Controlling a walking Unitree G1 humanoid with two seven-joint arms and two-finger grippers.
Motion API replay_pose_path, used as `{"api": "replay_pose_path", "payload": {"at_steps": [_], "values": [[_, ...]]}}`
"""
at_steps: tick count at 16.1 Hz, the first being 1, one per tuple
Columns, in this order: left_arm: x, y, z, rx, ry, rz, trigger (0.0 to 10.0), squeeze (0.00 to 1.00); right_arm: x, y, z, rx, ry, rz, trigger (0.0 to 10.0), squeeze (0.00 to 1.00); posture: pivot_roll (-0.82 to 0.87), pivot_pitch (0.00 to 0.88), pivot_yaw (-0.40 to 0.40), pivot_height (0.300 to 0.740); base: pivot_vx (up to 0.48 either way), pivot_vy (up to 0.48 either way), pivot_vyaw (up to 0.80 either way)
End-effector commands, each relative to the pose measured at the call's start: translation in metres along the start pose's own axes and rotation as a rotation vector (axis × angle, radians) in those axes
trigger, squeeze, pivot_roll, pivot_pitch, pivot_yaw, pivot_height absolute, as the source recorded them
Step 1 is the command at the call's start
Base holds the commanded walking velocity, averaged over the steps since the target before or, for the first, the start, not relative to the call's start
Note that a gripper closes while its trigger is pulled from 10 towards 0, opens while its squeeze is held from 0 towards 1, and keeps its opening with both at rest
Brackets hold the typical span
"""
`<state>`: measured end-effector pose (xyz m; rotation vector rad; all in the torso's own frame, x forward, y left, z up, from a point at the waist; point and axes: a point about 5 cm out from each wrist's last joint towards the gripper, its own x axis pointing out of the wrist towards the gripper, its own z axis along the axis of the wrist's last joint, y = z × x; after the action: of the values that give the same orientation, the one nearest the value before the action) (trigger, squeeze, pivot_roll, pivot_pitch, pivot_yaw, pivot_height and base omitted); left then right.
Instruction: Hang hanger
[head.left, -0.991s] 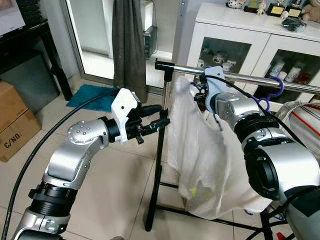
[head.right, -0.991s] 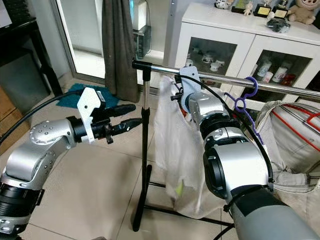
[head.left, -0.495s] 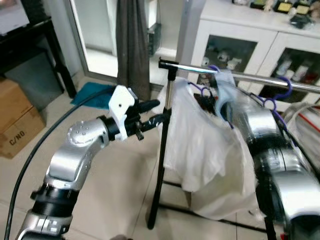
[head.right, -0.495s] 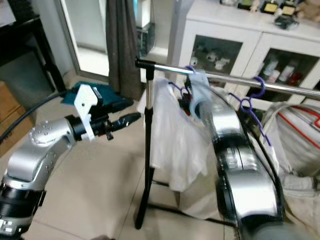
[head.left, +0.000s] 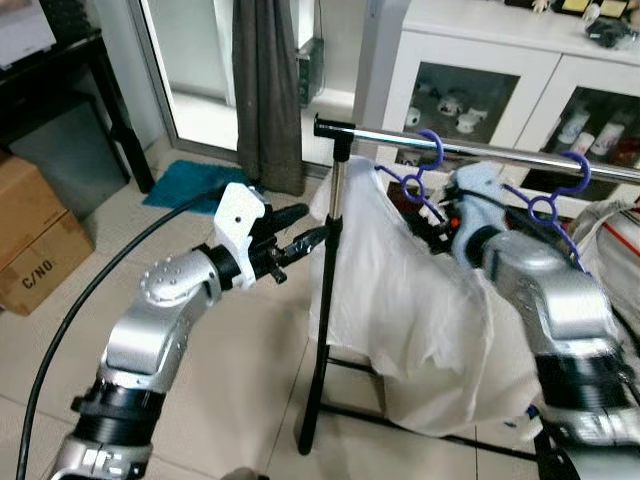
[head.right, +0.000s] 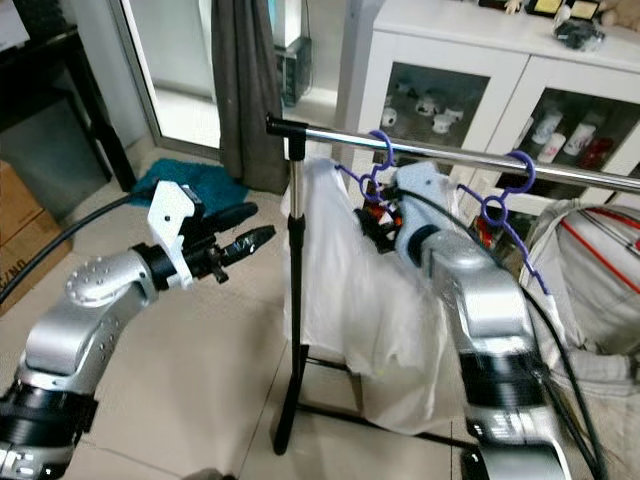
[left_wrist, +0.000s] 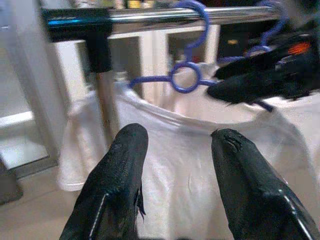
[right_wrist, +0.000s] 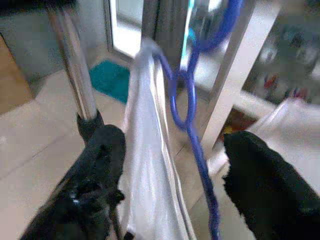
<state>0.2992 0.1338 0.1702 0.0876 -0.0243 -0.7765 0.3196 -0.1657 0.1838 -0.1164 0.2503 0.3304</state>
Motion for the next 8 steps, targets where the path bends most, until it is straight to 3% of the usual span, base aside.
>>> {"api": "replay_pose_path", "payload": {"at_steps": [1, 2, 4, 5, 8], "values": [[-0.009, 0.006, -0.003, 0.006, 0.009, 0.099, 10.0, 0.0, -0.011, -0.003, 0.005, -0.008, -0.052, -0.023, 10.0, 1.0, -0.11, 0.0, -0.018, 0.74, 0.0, 0.0, 0.0], [-0.011, 0.007, -0.004, 0.007, 0.011, 0.118, 10.0, 0.0, -0.015, -0.002, 0.005, -0.015, -0.066, -0.031, 10.0, 1.0, -0.11, 0.0, -0.018, 0.74, 0.0, 0.0, 0.0], [-0.025, 0.003, -0.009, -0.014, 0.033, 0.209, 10.0, 0.0, -0.032, 0.008, -0.016, 0.058, -0.091, -0.075, 10.0, 1.0, -0.12, 0.0, -0.03, 0.74, 0.0, 0.0, 0.0], [-0.028, 0.001, -0.009, -0.047, 0.018, 0.262, 10.0, 0.0, -0.038, 0.016, -0.023, 0.044, -0.169, -0.095, 10.0, 1.0, -0.12, 0.0, -0.032, 0.74, 0.0, 0.0, 0.0], [-0.031, -0.003, -0.012, -0.092, 0.006, 0.326, 10.0, 0.0, -0.043, 0.028, -0.037, 0.182, -0.202, -0.091, 10.0, 1.0, -0.1, 0.0, -0.047, 0.74, 0.0, -0.401, 0.0]]}}
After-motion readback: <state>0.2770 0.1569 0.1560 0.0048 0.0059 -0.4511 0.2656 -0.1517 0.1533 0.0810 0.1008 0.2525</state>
